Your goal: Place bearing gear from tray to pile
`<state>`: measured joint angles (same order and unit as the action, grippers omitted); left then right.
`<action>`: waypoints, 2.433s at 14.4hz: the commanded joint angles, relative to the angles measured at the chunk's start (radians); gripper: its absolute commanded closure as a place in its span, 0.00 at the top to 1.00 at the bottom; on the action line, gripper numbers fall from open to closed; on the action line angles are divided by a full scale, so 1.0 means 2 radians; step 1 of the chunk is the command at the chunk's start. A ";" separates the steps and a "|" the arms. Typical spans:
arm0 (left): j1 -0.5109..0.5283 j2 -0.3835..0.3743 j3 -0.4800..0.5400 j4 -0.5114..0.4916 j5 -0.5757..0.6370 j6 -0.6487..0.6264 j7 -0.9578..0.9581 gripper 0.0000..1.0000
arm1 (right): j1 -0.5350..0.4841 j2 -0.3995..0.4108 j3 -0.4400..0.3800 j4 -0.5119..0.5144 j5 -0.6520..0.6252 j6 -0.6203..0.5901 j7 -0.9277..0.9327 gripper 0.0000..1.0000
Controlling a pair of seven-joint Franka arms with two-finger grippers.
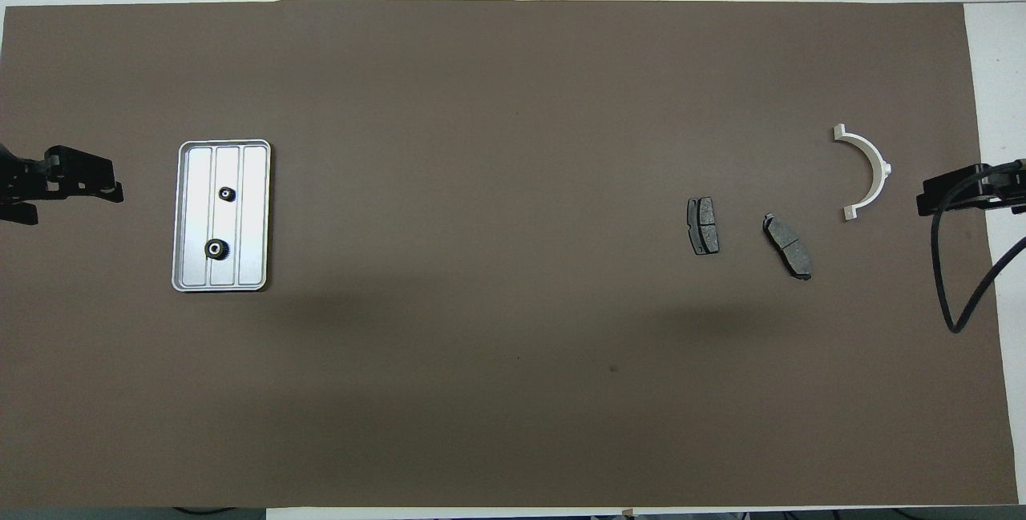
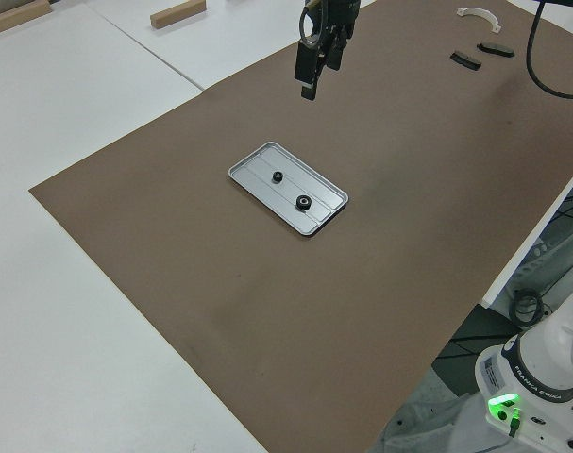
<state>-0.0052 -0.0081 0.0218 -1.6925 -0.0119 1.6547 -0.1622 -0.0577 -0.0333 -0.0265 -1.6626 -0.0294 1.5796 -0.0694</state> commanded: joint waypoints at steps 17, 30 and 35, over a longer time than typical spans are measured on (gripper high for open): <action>0.003 -0.010 0.009 -0.049 0.010 0.024 -0.006 1.00 | -0.001 -0.010 0.003 -0.014 -0.001 0.000 0.025 1.00; 0.012 0.000 0.009 -0.257 0.011 0.269 0.085 0.99 | -0.006 -0.012 0.003 -0.021 -0.001 0.002 0.025 1.00; 0.008 0.038 0.008 -0.258 0.011 0.303 0.090 0.95 | -0.006 -0.012 0.003 -0.021 -0.001 0.003 0.025 1.00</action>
<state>0.0083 0.0396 0.0415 -2.2019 -0.0094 2.2210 0.0033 -0.0586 -0.0333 -0.0280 -1.6780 -0.0291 1.5796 -0.0337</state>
